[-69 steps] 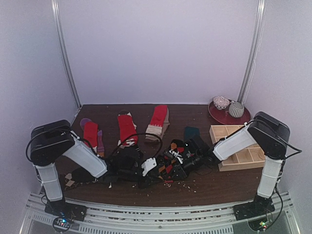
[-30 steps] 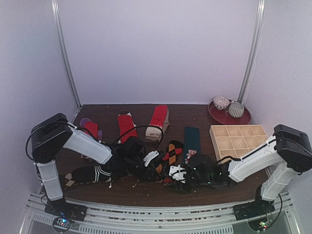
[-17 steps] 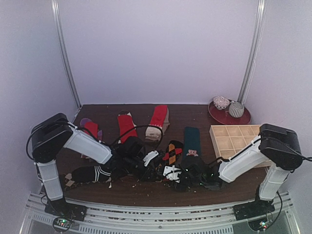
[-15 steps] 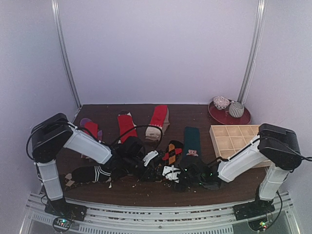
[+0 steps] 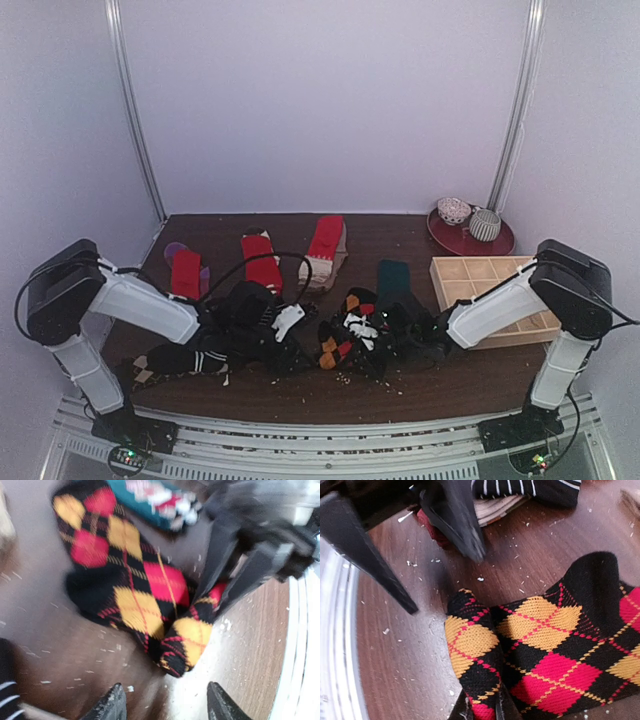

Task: Roll the socks
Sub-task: Roll the sock at the center of the board.

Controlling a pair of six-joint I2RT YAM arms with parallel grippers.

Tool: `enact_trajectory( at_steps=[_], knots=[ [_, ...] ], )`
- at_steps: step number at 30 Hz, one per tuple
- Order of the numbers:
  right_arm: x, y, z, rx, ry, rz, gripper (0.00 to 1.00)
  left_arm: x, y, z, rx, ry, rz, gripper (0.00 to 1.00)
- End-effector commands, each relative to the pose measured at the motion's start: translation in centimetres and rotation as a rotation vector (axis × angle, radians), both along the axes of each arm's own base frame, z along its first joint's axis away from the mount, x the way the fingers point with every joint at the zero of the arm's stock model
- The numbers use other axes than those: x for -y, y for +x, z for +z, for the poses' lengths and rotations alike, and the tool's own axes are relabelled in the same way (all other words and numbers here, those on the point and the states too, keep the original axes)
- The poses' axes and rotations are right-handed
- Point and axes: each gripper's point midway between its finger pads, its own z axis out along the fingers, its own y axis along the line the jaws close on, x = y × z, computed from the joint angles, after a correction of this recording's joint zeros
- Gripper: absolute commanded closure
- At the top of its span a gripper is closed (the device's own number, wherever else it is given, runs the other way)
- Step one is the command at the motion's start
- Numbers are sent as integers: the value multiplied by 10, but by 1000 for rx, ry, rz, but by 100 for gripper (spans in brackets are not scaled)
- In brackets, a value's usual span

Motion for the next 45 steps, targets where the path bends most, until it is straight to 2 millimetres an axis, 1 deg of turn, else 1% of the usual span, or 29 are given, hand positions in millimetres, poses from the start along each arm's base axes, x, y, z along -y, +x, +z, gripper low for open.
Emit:
enact_trajectory(
  at_steps=[1, 2, 4, 6, 8, 11, 13, 15, 19, 21, 22, 24, 27, 30, 31, 33, 34, 36, 37, 39, 40, 41, 42, 43, 45],
  knots=[
    [27, -49, -41, -493, -135, -23, 91, 5, 17, 57, 329, -151, 5, 45],
    [28, -51, -43, -554, -134, -32, 91, 6, 15, 66, 392, -178, -11, 45],
    [33, -52, -48, -637, -133, -61, 91, 9, 9, 77, 455, -239, -41, 46],
    [37, -51, -54, -667, -148, -78, 91, 15, 6, 78, 468, -266, -78, 46],
    [39, -50, -57, -694, -158, -84, 91, 26, 0, 72, 451, -277, -136, 47],
    [41, -48, -63, -709, -166, -97, 91, 36, -9, 56, 431, -277, -195, 47],
    [43, -47, -66, -713, -171, -100, 91, 40, -10, 41, 410, -255, -213, 47],
    [44, -47, -67, -716, -172, -104, 91, 42, -9, 32, 403, -242, -219, 47],
    [45, -47, -69, -723, -173, -103, 91, 46, -8, 20, 380, -233, -226, 47],
    [46, -47, -70, -725, -176, -101, 91, 48, -8, 15, 367, -227, -226, 49],
    [47, -46, -70, -725, -177, -101, 91, 49, -8, 12, 360, -220, -227, 54],
    [48, -46, -71, -726, -180, -102, 91, 49, -8, 5, 342, -204, -228, 67],
    [49, -45, -72, -726, -180, -102, 91, 49, -7, -3, 318, -180, -223, 79],
    [48, -43, -70, -716, -173, -98, 88, 46, -6, -15, 287, -129, -210, 100],
    [47, -42, -68, -707, -168, -96, 86, 43, -6, -18, 271, -113, -198, 100],
    [45, -37, -62, -680, -150, -94, 81, 38, -7, -26, 232, -84, -175, 100],
    [43, -35, -55, -660, -133, -86, 78, 34, -8, -30, 204, -66, -156, 100],
    [39, -28, -38, -583, -94, -78, 72, 27, -9, -40, 127, -14, -109, 100],
    [38, -22, -25, -524, -64, -75, 70, 22, -11, -46, 78, 25, -92, 100],
    [40, -9, -2, -350, -27, -96, 63, 11, -16, -55, -17, 98, -59, 100],
    [43, -5, 5, -255, -20, -108, 59, 6, -19, -59, -69, 126, -42, 100],
    [45, 1, 17, -126, -7, -127, 55, 0, -23, -62, -124, 146, -31, 100],
    [46, 4, 26, 0, -7, -132, 51, -5, -27, -64, -181, 158, -21, 100],
    [46, 2, 34, 101, -7, -123, 48, -9, -31, -65, -239, 160, -17, 100],
    [44, -4, 49, 263, 17, -91, 46, -18, -36, -68, -329, 169, -3, 100]
  ],
)
